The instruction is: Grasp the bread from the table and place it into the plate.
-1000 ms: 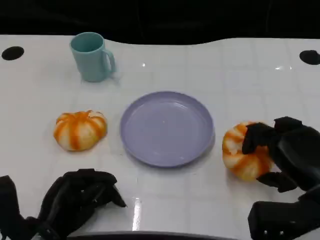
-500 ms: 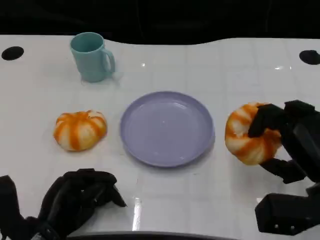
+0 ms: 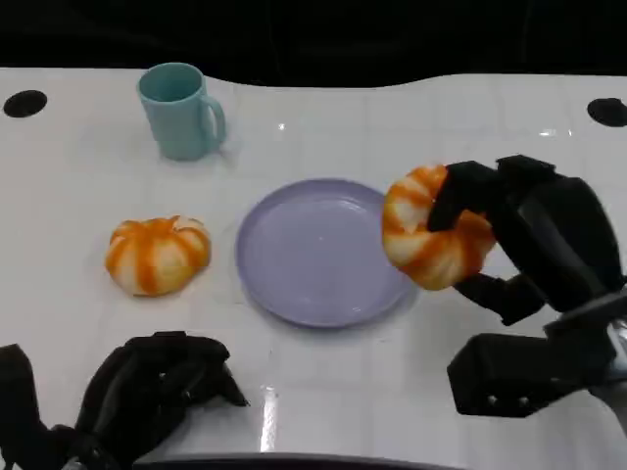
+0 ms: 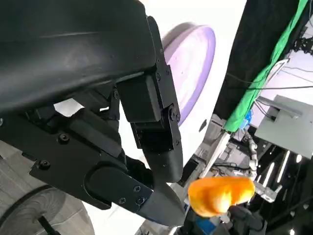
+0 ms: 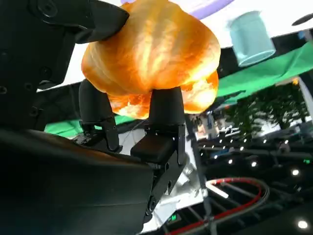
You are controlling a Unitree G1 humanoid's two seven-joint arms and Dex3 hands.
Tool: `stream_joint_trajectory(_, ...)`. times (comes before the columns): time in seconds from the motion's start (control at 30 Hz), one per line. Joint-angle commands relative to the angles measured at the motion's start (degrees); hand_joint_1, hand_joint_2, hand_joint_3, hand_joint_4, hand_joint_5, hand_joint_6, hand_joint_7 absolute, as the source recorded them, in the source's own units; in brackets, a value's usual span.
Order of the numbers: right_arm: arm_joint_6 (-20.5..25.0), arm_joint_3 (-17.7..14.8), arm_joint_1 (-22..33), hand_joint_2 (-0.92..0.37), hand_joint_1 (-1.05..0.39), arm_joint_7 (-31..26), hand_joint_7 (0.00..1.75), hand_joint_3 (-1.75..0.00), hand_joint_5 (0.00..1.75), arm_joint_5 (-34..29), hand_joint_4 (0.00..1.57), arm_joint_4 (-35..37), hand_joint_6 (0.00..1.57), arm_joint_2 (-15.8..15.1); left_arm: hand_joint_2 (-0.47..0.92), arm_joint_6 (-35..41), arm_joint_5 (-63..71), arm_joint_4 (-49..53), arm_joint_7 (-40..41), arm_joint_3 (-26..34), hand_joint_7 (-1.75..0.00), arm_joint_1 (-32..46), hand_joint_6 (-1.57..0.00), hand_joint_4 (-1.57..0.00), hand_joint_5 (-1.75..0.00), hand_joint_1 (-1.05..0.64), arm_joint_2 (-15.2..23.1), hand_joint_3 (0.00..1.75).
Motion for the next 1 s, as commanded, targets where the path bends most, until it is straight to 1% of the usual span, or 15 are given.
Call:
stream_joint_trajectory(0.03,-0.38,1.75,-3.74,-0.13,0.00,-1.09,1.52,-1.49,1.75,-0.65,1.03,5.44,0.91,1.71,0.70,-0.74,0.10,0.13,-0.57,0.14,0.00,0.52,-1.50,-0.79,-1.43,-0.94,0.89,0.00)
stream_joint_trajectory(0.07,-0.66,2.20,-4.69,-0.18,-0.01,-1.78,1.55,-1.42,1.75,-0.85,1.00,7.11,0.88,2.24,0.70,-0.61,0.07,0.02,-0.52,0.14,0.00,0.59,-1.50,-0.79,-1.43,-0.94,0.90,0.00)
stream_joint_trajectory(0.1,-0.85,2.65,-5.68,-0.20,-0.02,-2.44,1.60,-1.40,1.75,-1.10,1.00,8.83,0.85,2.77,0.69,-0.58,-0.02,0.07,-0.67,0.18,0.00,0.61,-1.50,-0.79,-1.43,-0.94,0.92,0.00)
stream_joint_trajectory(0.17,-1.13,3.59,-7.60,-0.22,-0.05,-3.72,1.63,-1.40,1.75,-1.69,1.01,12.20,0.83,3.75,0.70,-0.93,-0.03,0.36,-1.08,0.20,0.00,0.61,-1.49,-0.79,-1.42,-0.94,0.97,0.00)
stream_joint_trajectory(0.27,-2.21,4.75,-9.63,-0.23,-0.08,-5.95,1.62,-1.40,1.75,-2.40,1.01,16.40,0.83,4.70,0.70,-1.12,-0.01,0.57,-1.47,0.22,0.00,0.78,-1.49,-0.79,-1.42,-0.93,1.05,0.00)
stream_joint_trajectory(0.4,-2.70,6.32,-12.97,-0.23,-0.09,-7.25,1.70,-1.38,1.75,-2.46,0.99,22.39,0.78,6.40,0.70,-1.00,-0.13,0.01,-1.44,0.17,0.00,1.24,-1.49,-0.79,-1.43,-0.92,0.89,0.00)
stream_joint_trajectory(0.53,-3.21,7.97,-16.03,-0.25,-0.12,-9.46,1.69,-1.32,1.75,-3.05,0.97,27.84,0.77,7.87,0.70,-1.12,-0.17,0.00,-2.03,0.17,0.00,1.35,-1.48,-0.78,-1.43,-0.92,1.16,0.00)
stream_joint_trajectory(0.67,-3.94,9.43,-18.76,-0.30,-0.14,-11.89,1.69,-1.31,1.75,-3.20,0.96,33.55,0.76,9.13,0.70,-0.62,-0.24,-0.49,-1.84,0.21,0.00,1.63,-1.49,-0.79,-1.42,-0.91,1.31,0.00)
stream_joint_trajectory(0.77,-3.34,10.11,-20.48,-0.36,-0.17,-12.04,1.67,-1.22,1.75,-2.95,0.93,36.84,0.74,10.02,0.70,-0.42,-0.05,-0.94,-1.62,0.00,0.00,1.86,-1.49,-0.79,-1.41,-0.92,1.33,0.00)
stream_joint_trajectory(0.8,-3.29,10.28,-20.93,-0.37,-0.16,-12.27,1.69,-1.16,1.75,-2.93,0.93,37.74,0.72,10.26,0.70,-0.11,0.01,-1.23,-1.43,-0.09,0.00,1.98,-1.49,-0.80,-1.41,-0.92,1.36,0.00)
stream_joint_trajectory(0.87,-3.72,10.19,-21.80,-0.38,-0.15,-12.22,1.68,-1.12,1.75,-2.20,0.92,39.71,0.72,10.93,0.69,0.31,0.15,-1.85,-0.99,-0.25,-0.01,2.26,-1.50,-0.81,-1.40,-0.93,1.31,0.00)
stream_joint_trajectory(0.9,-3.98,9.87,-22.11,-0.39,-0.13,-11.46,1.63,-1.12,1.75,-1.36,0.92,40.51,0.73,11.30,0.69,0.45,0.14,-2.03,-0.91,-0.27,-0.01,2.34,-1.50,-0.81,-1.39,-0.93,1.25,0.00)
stream_joint_trajectory(0.93,-3.73,9.60,-22.38,-0.42,-0.13,-10.12,1.42,-1.13,1.75,-0.49,0.90,41.09,0.77,11.64,0.69,0.56,0.16,-2.24,-0.86,-0.33,-0.01,2.43,-1.50,-0.81,-1.39,-0.93,1.23,0.00)
stream_joint_trajectory(0.97,-3.28,9.46,-22.55,-0.45,-0.14,-8.83,1.16,-1.07,1.73,0.24,0.87,41.38,0.82,11.84,0.69,0.61,0.14,-2.36,-0.94,-0.36,0.00,2.48,-1.50,-0.81,-1.39,-0.93,1.22,0.00)
stream_joint_trajectory(1.0,-2.96,9.37,-22.64,-0.51,-0.15,-7.17,0.91,-0.93,1.65,1.04,0.85,41.45,0.86,11.91,0.69,0.36,0.19,-2.37,-1.09,-0.41,0.00,2.52,-1.50,-0.81,-1.39,-0.93,1.21,0.00)
